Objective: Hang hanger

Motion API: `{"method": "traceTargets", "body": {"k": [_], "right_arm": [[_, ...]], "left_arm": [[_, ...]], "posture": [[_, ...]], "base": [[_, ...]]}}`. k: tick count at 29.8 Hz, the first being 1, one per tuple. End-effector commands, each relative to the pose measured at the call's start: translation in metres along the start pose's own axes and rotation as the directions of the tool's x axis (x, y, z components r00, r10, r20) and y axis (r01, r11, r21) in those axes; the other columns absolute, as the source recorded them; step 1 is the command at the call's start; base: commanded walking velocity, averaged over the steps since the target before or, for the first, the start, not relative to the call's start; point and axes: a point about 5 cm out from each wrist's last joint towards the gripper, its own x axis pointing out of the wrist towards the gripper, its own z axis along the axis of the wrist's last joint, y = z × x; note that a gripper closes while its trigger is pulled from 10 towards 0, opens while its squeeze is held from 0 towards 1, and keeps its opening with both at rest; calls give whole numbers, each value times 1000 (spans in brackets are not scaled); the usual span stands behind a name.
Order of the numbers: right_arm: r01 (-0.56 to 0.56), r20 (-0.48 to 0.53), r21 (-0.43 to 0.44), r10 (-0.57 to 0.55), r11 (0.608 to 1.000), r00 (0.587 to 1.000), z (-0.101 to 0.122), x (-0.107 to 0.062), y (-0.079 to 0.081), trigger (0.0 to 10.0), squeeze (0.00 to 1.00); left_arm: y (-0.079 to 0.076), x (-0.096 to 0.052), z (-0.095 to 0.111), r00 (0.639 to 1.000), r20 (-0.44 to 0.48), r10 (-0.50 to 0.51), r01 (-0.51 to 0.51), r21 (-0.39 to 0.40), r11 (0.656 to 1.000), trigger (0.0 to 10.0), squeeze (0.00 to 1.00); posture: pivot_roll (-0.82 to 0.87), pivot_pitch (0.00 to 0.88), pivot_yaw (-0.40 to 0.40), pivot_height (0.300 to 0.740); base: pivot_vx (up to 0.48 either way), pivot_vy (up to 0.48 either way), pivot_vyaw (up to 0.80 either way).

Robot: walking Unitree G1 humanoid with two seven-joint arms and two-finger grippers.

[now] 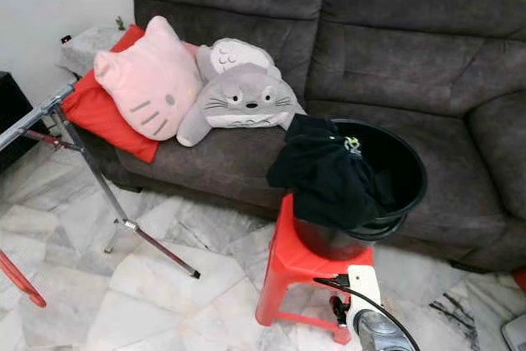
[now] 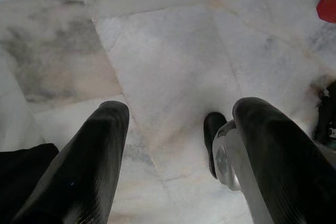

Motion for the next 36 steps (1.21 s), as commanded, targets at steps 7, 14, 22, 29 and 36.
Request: {"method": "traceTargets", "body": {"k": [7, 14, 22, 29, 36], "right_arm": [[-5, 2, 2, 5, 1000, 1000, 1, 0, 0, 10000, 0], [-8, -3, -5, 8, 1000, 1000, 0, 0, 0, 10000, 0], [-1, 6, 25, 1, 1000, 1000, -1, 0, 0, 10000, 0], [-1, 9, 38, 1, 999, 1000, -1, 0, 1, 10000, 0], [-4, 8, 32, 4, 999, 1000, -1, 0, 1, 10000, 0]], "left_arm": [[1, -1, -3, 1000, -11, -8, 8, 16, 1000, 10000, 0], [1, -1, -4, 1000, -15, -2, 2, 1, 1000, 10000, 0], [1, -1, -4, 1000, -17, -5, 6, 12, 1000, 10000, 0], [2, -1, -5, 1000, -19, -5, 6, 15, 1000, 10000, 0], [2, -1, -5, 1000, -18, -4, 4, 5, 1000, 10000, 0]], "posture": [[-73, 0, 31, 740], [-73, 0, 34, 740], [-75, 0, 38, 740], [-78, 0, 42, 740], [-77, 0, 42, 740]], "base": [[0, -387, -689], [0, -225, -386], [0, 0, 0], [0, 0, 0], [0, 0, -705]]}}
